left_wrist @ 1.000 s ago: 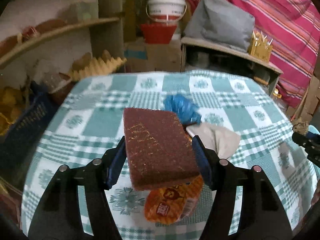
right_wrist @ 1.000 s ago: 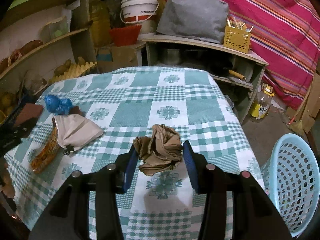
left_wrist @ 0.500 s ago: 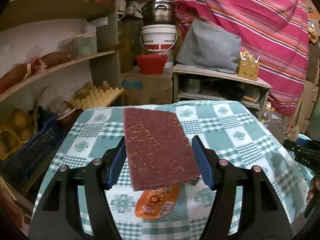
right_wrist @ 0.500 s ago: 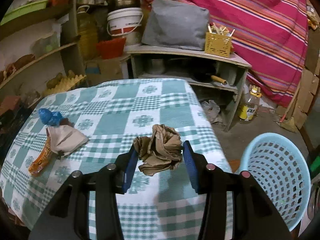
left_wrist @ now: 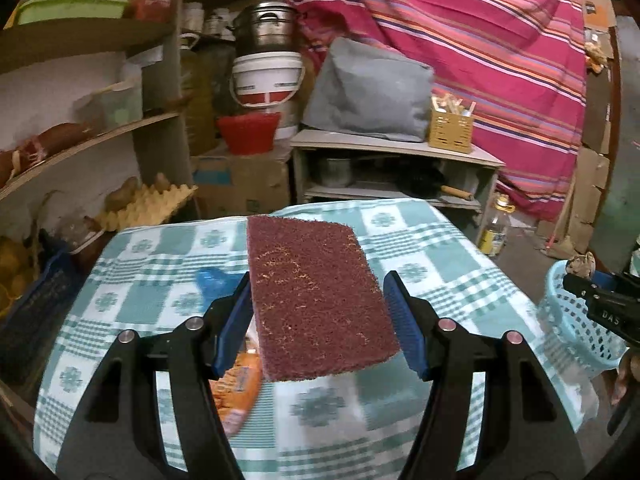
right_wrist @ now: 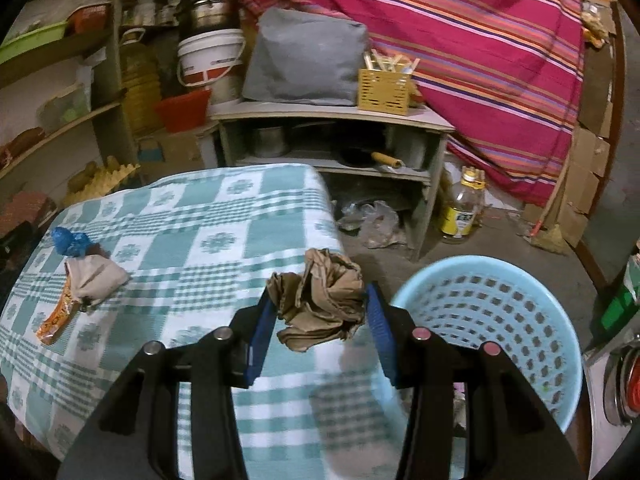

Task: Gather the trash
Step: 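Carry the scouring pad and brown paper over the blue basket, then open both tools to drop the scouring pad and paper into the basket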

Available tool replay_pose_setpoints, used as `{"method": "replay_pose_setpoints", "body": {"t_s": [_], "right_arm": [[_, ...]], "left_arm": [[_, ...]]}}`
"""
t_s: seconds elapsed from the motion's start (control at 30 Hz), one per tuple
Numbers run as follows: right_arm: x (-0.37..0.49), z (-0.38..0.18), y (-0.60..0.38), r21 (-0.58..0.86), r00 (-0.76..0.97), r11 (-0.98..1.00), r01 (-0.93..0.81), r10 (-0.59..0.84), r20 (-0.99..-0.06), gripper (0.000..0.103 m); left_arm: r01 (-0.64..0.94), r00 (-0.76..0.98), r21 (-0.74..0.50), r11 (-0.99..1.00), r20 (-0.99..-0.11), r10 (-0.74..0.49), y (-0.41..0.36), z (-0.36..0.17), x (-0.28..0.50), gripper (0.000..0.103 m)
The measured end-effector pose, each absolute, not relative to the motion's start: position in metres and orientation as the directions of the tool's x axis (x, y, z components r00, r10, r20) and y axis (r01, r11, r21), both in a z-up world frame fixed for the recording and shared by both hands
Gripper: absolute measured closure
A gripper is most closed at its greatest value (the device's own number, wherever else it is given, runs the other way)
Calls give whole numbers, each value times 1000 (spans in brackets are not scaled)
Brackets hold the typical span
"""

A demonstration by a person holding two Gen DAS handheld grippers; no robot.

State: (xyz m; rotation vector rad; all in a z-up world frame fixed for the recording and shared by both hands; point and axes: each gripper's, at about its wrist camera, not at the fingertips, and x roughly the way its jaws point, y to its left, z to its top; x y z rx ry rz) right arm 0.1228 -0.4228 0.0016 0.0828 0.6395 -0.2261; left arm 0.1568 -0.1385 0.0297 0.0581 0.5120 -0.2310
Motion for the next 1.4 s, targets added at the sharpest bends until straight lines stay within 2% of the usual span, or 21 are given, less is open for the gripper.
{"method": "replay_pose_setpoints", "body": {"t_s": [0.53,0.97,1.27,1.37,1.4], "right_arm": [[67,-2,-526,7,740,923,384,-303,-600,58],[42,-13,-577,48,729,902,430,-316,-607,58],[34,-22,-599,65,709,880,471,-333,-622,58],[33,-22,-602,64,708,880,470,-333,-623,58],[33,-22,-603,60,708,881,469,-335,-622,58]], "left_arm": [[429,778,-1,903,-507,-370,-268,17,139,40],[584,650,-63,809,-561,-513,-378,-15,128,40],[651,601,-79,755,-554,-576,-432,-12,118,40],[668,583,-88,739,-555,-593,-444,-11,116,37],[672,578,-86,735,-559,-594,-448,-10,116,33]]}}
